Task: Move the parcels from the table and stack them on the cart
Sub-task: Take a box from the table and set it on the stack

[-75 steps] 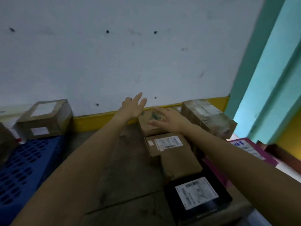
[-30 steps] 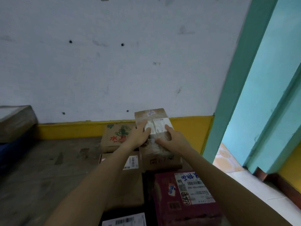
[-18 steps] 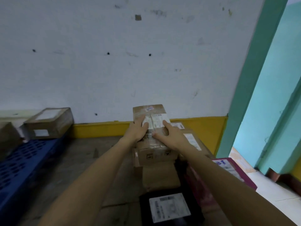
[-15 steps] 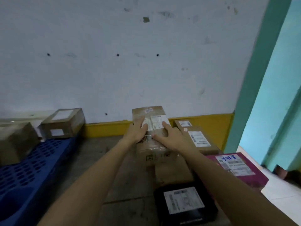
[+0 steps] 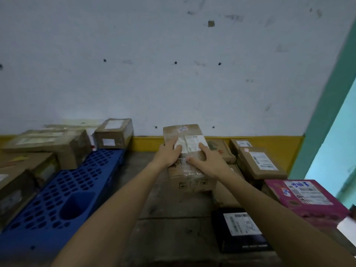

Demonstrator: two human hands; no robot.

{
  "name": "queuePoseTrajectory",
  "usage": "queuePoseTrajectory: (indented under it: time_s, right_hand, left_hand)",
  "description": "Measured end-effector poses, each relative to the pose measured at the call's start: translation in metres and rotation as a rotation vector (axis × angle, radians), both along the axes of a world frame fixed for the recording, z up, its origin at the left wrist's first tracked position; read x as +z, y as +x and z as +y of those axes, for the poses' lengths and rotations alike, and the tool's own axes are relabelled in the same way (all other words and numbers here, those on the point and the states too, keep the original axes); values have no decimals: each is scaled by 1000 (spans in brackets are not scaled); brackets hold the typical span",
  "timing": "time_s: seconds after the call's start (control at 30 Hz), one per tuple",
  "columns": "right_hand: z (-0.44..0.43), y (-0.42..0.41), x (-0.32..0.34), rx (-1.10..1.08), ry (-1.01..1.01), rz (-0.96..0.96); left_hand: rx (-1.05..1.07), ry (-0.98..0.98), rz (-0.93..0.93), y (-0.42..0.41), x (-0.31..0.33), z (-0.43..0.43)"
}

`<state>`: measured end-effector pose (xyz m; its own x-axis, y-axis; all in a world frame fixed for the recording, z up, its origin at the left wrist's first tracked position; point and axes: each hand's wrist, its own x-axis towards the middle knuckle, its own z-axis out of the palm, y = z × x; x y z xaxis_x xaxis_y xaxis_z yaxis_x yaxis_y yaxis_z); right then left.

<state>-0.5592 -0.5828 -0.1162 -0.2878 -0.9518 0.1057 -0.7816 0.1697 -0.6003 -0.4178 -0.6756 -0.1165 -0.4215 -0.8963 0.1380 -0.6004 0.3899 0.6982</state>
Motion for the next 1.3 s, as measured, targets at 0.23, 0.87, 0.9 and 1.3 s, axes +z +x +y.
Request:
queuePoseTrajectory:
  time_s: [0.23, 0.87, 0.9, 1.3]
  right_hand:
    - [-15, 44, -5, 93, 41, -58]
    - [-132, 316, -82, 26, 200, -256]
    - [-137, 319, -83, 8, 194, -248]
    - [-206, 326, -82, -77, 183, -196]
  left_hand:
    - [94, 35, 43, 49, -6, -3]
    - [112, -3, -151, 300, -71, -113]
    - [137, -43, -203, 301, -72, -117]
    - [231, -407, -804, 295, -58, -182]
